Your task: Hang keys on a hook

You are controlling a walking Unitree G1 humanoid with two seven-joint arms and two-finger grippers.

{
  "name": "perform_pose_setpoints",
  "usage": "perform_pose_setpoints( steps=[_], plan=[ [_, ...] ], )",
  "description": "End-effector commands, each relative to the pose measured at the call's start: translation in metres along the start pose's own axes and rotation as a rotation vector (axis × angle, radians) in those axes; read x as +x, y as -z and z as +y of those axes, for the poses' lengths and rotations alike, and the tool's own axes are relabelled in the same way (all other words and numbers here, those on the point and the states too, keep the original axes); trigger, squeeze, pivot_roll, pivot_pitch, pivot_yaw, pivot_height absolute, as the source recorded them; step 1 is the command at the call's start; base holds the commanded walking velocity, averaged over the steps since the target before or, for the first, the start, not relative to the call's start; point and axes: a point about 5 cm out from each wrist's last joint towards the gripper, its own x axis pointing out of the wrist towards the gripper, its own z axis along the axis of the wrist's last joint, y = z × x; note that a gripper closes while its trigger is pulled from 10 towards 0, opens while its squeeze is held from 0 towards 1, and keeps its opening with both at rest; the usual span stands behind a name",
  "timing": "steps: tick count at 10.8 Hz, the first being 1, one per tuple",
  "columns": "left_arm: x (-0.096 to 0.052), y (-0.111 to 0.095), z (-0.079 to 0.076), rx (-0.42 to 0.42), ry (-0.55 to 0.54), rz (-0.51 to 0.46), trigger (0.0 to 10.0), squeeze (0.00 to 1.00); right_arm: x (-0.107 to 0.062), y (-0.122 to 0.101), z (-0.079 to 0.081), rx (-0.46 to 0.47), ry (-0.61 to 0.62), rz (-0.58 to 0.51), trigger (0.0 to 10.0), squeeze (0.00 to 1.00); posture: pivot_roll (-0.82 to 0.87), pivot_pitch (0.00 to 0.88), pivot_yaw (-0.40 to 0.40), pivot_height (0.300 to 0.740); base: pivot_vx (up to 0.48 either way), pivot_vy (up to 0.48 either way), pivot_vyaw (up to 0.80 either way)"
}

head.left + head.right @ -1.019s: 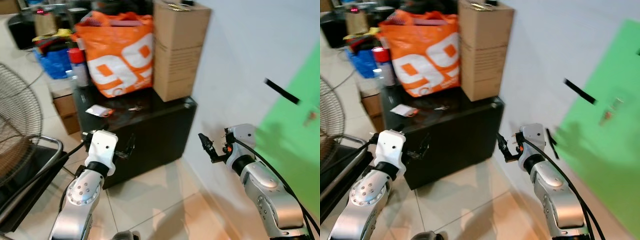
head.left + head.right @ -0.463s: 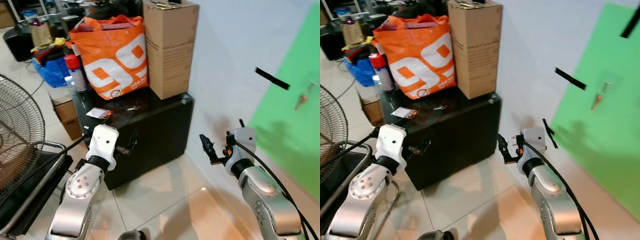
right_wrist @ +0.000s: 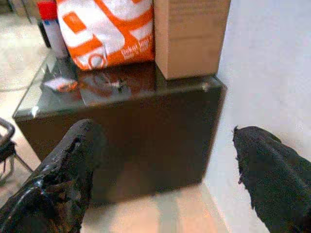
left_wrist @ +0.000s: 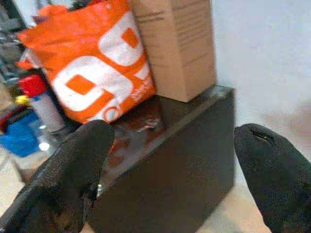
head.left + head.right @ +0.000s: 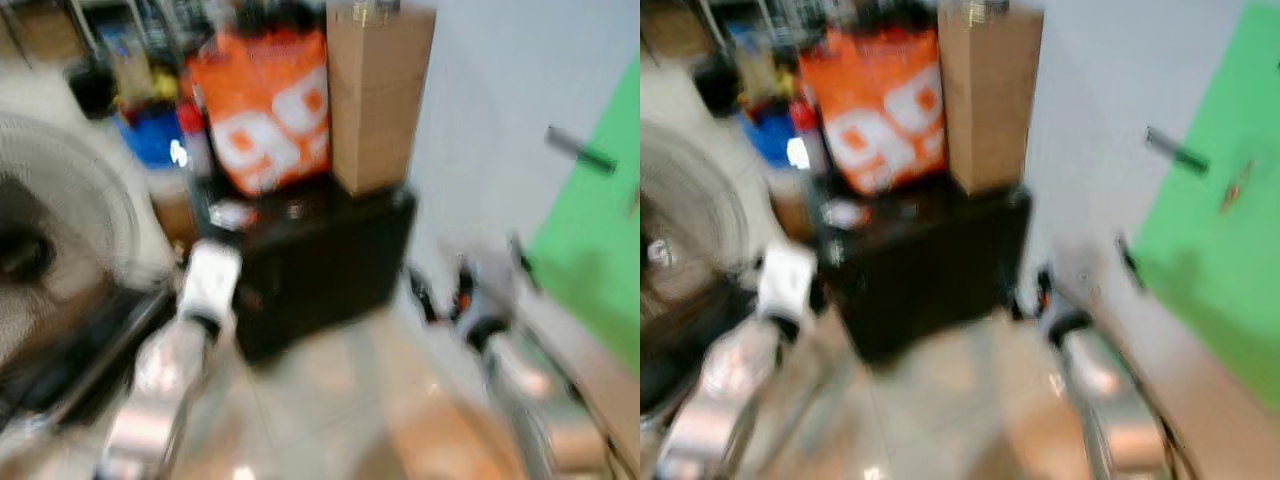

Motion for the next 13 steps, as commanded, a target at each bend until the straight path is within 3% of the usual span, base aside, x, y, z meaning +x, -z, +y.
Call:
perform_pose_setpoints(
  steps=[1,13],
  plan=[
    [0.0020,-0.0034,-0.0001,-0.001,-0.001,-0.010,10.0,0.55,0.0007,-0.0077,-0.0060,-0.025,0.026,-0.021,10.0,1.00,-0.03,0.000,0.064,0.740,0.274,0.000,0.00],
    [-0.0003,-0.0051,0.0040,0.002,-0.044,-0.013,10.0,0.55,0.0102,-0.0097,-0.0086,-0.048,0.054,0.005,10.0,1.00,-0.01,0.000,0.013,0.740,0.280,0.000,0.00]
  ],
)
